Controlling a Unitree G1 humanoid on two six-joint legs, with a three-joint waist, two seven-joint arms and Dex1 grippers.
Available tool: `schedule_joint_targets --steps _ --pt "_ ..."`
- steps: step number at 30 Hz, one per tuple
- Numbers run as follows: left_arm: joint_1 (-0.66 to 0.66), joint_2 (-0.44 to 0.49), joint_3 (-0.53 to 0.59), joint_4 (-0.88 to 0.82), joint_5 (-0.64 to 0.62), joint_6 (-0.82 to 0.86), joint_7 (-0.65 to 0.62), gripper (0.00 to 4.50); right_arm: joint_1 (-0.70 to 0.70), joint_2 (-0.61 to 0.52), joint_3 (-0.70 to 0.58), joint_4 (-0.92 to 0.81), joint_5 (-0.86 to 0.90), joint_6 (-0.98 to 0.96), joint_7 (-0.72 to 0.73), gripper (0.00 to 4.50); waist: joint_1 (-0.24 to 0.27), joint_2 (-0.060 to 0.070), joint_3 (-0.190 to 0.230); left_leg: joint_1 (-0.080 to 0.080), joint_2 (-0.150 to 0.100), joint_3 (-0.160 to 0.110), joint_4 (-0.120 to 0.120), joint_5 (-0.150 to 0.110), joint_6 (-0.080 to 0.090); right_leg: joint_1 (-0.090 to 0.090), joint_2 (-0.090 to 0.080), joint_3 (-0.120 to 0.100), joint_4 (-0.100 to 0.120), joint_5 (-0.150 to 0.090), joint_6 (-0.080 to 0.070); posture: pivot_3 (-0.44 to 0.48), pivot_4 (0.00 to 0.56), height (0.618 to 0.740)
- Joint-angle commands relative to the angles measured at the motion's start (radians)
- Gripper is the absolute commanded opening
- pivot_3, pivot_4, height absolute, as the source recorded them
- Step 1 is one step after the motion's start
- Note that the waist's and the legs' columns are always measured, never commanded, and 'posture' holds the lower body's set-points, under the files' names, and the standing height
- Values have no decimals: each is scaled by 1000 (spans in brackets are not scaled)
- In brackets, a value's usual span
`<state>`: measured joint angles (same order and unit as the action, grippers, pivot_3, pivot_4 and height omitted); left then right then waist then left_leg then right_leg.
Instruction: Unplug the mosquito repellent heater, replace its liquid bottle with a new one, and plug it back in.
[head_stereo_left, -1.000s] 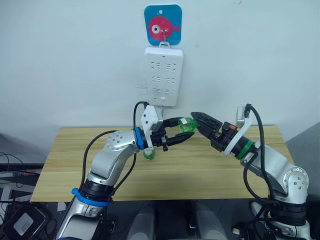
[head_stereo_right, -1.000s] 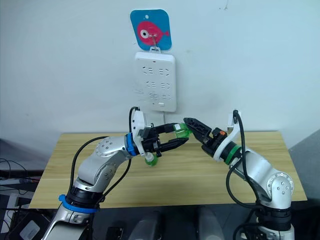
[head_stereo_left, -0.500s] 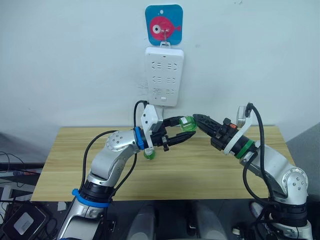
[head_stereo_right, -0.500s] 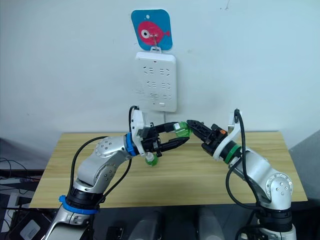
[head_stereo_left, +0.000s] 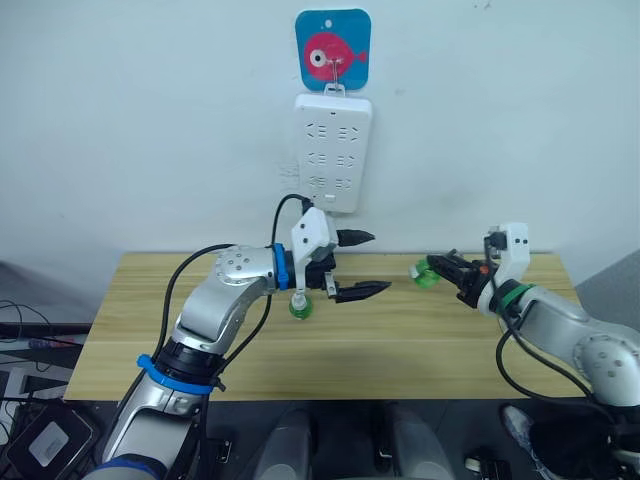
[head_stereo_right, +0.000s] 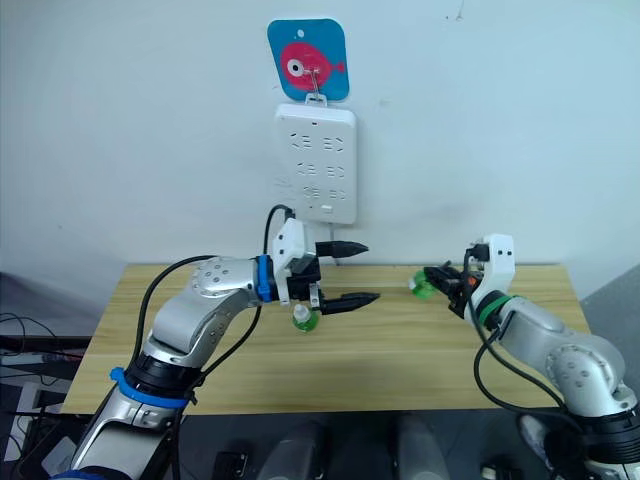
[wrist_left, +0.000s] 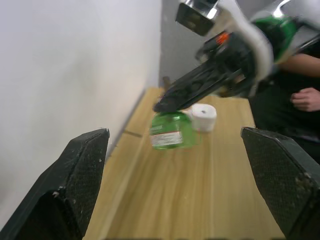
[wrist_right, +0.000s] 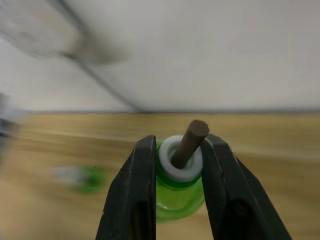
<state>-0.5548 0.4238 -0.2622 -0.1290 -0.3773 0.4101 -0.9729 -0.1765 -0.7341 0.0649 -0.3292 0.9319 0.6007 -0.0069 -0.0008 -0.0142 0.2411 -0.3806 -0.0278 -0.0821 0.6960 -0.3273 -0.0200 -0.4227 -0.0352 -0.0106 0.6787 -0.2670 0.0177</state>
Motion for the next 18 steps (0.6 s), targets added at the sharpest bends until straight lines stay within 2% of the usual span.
schedule_joint_targets --steps 1,4,9,18 --pt "-37 -17 -69 9 77 -30 -2 4500 19 -4 107 96 -423 -247 41 847 0 0 0 0 0 0 0 1 -2 0 0 0 0 0 0 62 242 740" --pt "-47 -42 -104 61 138 -87 12 4500 21 54 136 217 -594 -354 46 847 -1 0 0 0 0 1 0 2 -3 0 0 1 0 0 0 63 247 740" --pt "-35 -77 -127 108 189 -146 20 4500 12 163 117 395 -740 -480 61 847 0 -1 0 1 1 2 0 2 -3 -1 0 0 1 0 0 67 253 740" --pt "-14 -81 -103 79 186 -135 27 4500 19 304 46 550 -818 -599 98 847 0 -1 0 1 1 2 0 2 -3 -1 0 1 1 0 0 83 256 740"
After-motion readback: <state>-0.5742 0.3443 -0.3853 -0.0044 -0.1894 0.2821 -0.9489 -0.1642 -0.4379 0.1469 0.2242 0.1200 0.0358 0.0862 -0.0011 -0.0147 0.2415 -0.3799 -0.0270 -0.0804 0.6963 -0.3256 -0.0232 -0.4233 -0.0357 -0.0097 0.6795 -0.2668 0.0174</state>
